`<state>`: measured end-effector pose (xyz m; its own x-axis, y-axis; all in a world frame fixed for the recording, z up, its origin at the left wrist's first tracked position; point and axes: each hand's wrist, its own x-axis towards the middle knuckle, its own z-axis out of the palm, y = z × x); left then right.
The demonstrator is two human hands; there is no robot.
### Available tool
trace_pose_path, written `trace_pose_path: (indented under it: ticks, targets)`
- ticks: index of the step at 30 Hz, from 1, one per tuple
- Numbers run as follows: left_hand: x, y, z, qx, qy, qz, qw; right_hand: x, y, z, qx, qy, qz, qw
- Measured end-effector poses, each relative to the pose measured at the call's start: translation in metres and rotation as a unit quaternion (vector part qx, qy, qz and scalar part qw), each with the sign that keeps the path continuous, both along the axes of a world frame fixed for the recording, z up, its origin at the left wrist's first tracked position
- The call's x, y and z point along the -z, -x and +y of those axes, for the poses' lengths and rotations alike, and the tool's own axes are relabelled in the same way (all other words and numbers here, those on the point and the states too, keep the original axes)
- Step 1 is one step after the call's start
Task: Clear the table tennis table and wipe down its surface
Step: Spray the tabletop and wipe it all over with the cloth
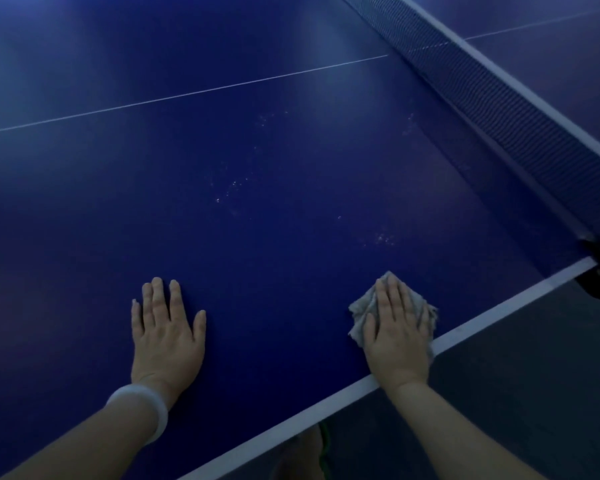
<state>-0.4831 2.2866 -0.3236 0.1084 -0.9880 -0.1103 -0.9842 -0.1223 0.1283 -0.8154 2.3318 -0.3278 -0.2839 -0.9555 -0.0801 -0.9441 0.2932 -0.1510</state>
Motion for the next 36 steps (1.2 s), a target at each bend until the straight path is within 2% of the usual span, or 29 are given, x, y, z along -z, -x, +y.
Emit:
trace_pose_path:
  ticks: [4,8,10,13,15,18,21,23,24,26,28,30,32,34,36]
  targets:
    - [-0.011,0.024,0.003,0.025,0.019,0.024,0.999,0.000,0.005,-0.001,-0.007,-0.004,0.000,1.000]
    - [-0.023,0.107,-0.008,0.134,0.048,0.069,0.987,0.002,0.007,-0.001,-0.019,0.003,-0.001,1.000]
    - [-0.025,0.155,-0.024,0.153,0.045,0.081,0.984,0.002,0.016,0.000,-0.044,0.003,-0.005,0.999]
    - [-0.017,0.203,-0.041,0.141,-0.005,0.045,0.989,0.001,0.046,0.002,-0.128,0.012,-0.009,0.992]
    - [-0.008,0.216,-0.043,0.133,-0.013,0.007,0.991,0.000,0.080,-0.002,-0.133,0.017,-0.010,0.991]
    - [0.001,0.219,-0.040,0.125,0.005,-0.012,0.992,-0.002,0.140,-0.020,0.013,0.000,-0.003,1.000]
    - [0.002,0.219,-0.040,0.131,0.004,-0.009,0.991,-0.005,0.160,-0.049,0.215,-0.031,-0.017,0.976]
    - [0.001,0.220,-0.039,0.130,0.001,-0.007,0.991,-0.006,0.137,-0.066,0.253,-0.032,-0.033,0.966]
    - [0.000,0.220,-0.039,0.130,0.000,-0.004,0.992,-0.004,0.120,-0.070,0.214,-0.022,-0.030,0.976]
    - [-0.001,0.220,-0.039,0.134,-0.002,0.001,0.991,0.000,0.083,-0.065,0.044,0.002,-0.011,0.999]
    - [-0.001,0.218,-0.039,0.139,0.002,0.002,0.990,0.004,0.070,-0.049,-0.140,0.011,0.018,0.990]
    - [-0.001,0.217,-0.040,0.145,0.005,0.002,0.989,0.004,0.094,-0.041,-0.207,0.010,0.033,0.978]
    - [-0.001,0.217,-0.040,0.146,0.003,0.002,0.989,0.001,0.133,-0.039,-0.137,-0.002,0.036,0.990]
    - [0.000,0.216,-0.040,0.145,0.000,0.001,0.989,-0.003,0.168,-0.045,0.020,-0.033,0.012,0.999]
    - [0.002,0.216,-0.041,0.144,0.000,-0.002,0.990,-0.004,0.182,-0.058,0.164,-0.041,0.002,0.986]
